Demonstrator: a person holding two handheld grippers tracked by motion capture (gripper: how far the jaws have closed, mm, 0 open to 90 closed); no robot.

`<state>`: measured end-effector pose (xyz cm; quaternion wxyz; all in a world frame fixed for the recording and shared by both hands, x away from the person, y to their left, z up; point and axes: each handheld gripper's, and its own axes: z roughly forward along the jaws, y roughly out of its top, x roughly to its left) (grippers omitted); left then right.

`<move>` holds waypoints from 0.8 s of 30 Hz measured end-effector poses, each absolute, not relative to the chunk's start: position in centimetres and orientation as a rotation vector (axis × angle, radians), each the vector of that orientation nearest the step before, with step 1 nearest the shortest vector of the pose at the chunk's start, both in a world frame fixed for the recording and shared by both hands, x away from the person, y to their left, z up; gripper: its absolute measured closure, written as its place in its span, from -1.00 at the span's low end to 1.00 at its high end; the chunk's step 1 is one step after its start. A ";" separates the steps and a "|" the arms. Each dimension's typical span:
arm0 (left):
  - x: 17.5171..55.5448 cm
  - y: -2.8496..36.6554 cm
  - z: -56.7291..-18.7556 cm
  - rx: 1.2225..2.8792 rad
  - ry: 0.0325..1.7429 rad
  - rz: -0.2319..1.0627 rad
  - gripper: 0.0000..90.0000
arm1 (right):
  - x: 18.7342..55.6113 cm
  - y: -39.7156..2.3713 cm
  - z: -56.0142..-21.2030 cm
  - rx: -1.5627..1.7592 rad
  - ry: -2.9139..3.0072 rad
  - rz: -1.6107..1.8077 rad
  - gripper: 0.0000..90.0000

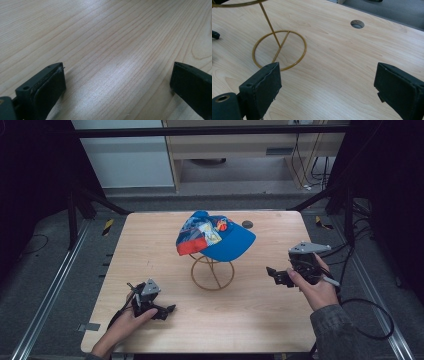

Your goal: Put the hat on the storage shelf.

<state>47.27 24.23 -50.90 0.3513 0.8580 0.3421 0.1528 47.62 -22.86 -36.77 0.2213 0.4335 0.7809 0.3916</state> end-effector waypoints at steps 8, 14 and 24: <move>47.3 24.2 -50.9 2.222 0.885 0.395 -1.00 | 47.1 -22.2 -38.4 1.176 2.191 1.066 -0.83; 47.3 24.2 -50.9 2.222 0.885 0.395 -1.00 | 46.8 -21.8 -39.4 1.173 2.192 1.058 -0.83; 47.3 24.2 -50.9 2.221 0.885 0.395 -1.00 | 47.1 -20.8 -42.7 1.210 2.199 1.069 -0.81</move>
